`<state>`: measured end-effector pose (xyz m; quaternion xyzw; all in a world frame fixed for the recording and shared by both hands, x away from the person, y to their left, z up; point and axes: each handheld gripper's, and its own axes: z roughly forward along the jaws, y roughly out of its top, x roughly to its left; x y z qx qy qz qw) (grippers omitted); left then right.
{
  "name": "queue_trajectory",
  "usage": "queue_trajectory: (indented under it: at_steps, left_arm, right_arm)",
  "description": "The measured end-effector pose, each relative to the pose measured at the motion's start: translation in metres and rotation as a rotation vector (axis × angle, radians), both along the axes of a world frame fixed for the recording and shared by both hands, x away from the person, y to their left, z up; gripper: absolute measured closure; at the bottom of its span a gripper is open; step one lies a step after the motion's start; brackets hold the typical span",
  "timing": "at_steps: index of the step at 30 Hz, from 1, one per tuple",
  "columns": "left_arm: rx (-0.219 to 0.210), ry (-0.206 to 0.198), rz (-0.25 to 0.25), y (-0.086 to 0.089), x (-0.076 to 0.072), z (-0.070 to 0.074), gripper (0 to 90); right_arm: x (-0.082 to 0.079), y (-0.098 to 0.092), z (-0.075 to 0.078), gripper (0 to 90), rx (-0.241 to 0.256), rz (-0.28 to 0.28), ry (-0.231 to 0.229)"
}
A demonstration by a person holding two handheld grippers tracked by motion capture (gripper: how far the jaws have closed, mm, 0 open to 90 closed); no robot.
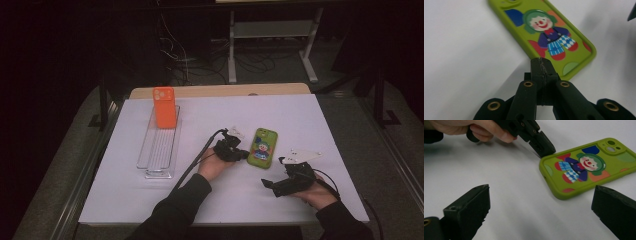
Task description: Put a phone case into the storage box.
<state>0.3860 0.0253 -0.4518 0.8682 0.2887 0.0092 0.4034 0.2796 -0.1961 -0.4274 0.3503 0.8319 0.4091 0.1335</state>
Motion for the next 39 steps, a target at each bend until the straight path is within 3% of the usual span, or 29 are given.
queue_trajectory:
  at_steps: [13, 19, 25, 31, 35, 36, 39]
  left_arm:
    - [0.0, -0.004, -0.045, -0.038, -0.005, -0.001, 89.4]
    - [0.006, -0.017, -0.053, -0.036, -0.005, 0.002, 87.8]
    - [0.004, -0.039, -0.053, -0.012, -0.011, 0.018, 72.6]
    - [0.018, -0.079, -0.029, 0.031, -0.02, 0.033, 46.5]
    - [0.052, -0.108, -0.042, 0.059, -0.03, 0.04, 29.1]
    - [0.04, -0.093, -0.035, 0.064, -0.033, 0.041, 25.7]
    - [0.03, -0.104, -0.037, 0.078, -0.039, 0.045, 17.6]
  right_arm:
    - [0.0, 0.0, 0.0, 1.3, 0.003, 0.007, 0.004]
    - [-0.001, 0.001, 0.0, 1.2, 0.007, 0.006, 0.002]
    - [-0.002, 0.0, 0.001, 1.2, 0.013, 0.001, 0.002]
    - [-0.002, 0.0, 0.001, 1.2, 0.019, -0.016, 0.009]
    - [-0.001, 0.001, 0.002, 1.2, 0.026, -0.026, 0.016]
    - [-0.001, 0.001, 0.002, 1.2, 0.032, -0.035, 0.021]
    - [0.0, 0.002, 0.003, 1.2, 0.038, -0.044, 0.022]
